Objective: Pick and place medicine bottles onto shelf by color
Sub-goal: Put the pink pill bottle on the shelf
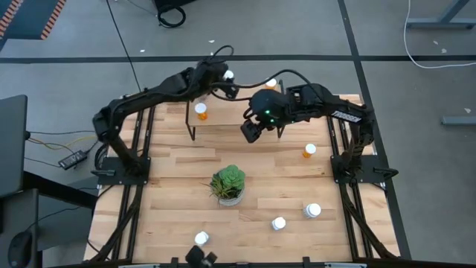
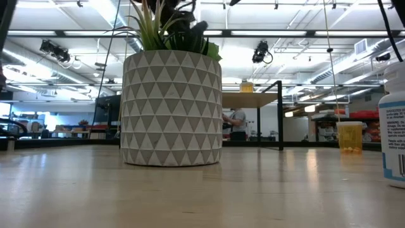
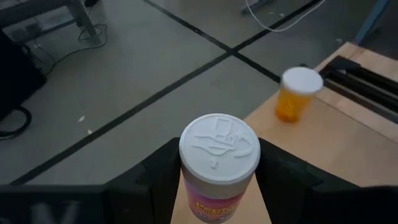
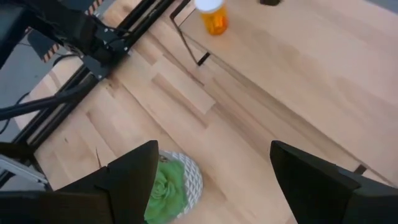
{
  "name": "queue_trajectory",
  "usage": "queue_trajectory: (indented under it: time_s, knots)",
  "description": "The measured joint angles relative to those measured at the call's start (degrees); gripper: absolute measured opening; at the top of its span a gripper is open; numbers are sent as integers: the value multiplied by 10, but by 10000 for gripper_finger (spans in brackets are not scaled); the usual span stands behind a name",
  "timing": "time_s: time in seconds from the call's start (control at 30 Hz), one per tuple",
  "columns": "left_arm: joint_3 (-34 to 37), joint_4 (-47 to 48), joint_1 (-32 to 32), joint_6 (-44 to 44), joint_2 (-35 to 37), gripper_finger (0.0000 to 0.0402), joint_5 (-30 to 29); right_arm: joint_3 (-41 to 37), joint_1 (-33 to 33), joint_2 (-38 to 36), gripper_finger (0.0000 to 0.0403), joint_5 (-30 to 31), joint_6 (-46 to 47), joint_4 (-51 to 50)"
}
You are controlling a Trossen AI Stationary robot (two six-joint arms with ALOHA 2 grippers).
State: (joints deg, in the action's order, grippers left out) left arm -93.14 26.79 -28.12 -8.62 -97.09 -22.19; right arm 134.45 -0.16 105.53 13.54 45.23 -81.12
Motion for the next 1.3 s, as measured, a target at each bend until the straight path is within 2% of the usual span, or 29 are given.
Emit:
queue_trajectory:
  time_s: [0.1,0.27,0.5,0.67,0.93,1.3]
  knots:
    - [-39,49,-8,-28,-36,190,1,0,0,-9,317,9,0,-5]
    - [-27,83,-17,-102,-62,184,2,0,4,-23,317,37,0,-34]
    - [-20,58,-16,-102,-62,190,1,0,19,-37,317,79,2,-60]
    - [-10,50,-18,-103,-62,184,-32,-1,19,-37,317,81,1,-64]
    - [33,30,-19,-118,-61,188,-37,-1,19,-37,317,81,-2,-76]
    - [36,18,-15,-102,-61,189,-41,-1,18,-37,317,83,2,-90]
